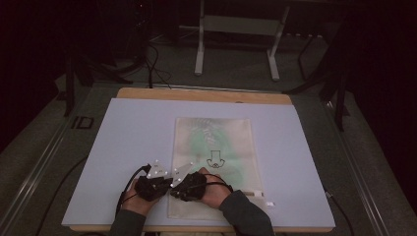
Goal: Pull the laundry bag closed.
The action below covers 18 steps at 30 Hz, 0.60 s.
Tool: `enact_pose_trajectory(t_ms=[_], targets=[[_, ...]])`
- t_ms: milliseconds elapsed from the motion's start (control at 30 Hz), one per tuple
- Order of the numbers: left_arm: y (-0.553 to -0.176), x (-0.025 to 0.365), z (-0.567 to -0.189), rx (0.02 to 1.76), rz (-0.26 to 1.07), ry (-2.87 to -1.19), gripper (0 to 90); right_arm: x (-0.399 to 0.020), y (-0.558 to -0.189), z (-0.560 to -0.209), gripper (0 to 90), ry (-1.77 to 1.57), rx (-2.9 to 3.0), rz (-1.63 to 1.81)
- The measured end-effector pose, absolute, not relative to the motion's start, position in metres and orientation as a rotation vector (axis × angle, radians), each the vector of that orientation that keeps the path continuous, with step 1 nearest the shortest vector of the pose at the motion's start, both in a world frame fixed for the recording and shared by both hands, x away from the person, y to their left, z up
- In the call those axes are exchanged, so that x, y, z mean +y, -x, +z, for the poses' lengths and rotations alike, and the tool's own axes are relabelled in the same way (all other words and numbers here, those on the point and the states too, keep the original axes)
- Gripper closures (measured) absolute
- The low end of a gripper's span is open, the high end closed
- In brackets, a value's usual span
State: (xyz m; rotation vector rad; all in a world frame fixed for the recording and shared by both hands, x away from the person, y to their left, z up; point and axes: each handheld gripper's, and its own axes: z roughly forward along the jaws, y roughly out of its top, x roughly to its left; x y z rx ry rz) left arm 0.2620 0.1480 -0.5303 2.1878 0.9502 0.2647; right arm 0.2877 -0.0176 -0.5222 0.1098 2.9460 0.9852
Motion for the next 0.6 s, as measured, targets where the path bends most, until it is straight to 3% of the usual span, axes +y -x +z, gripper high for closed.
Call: enact_pose_trajectory(t_ms=[600], targets=[[-0.2649,0.1491,-0.5312,0.996,0.228,-2.188,89.5,-0.0212,-0.2901,-0.523,82.1,-0.125,2.961,1.01]])
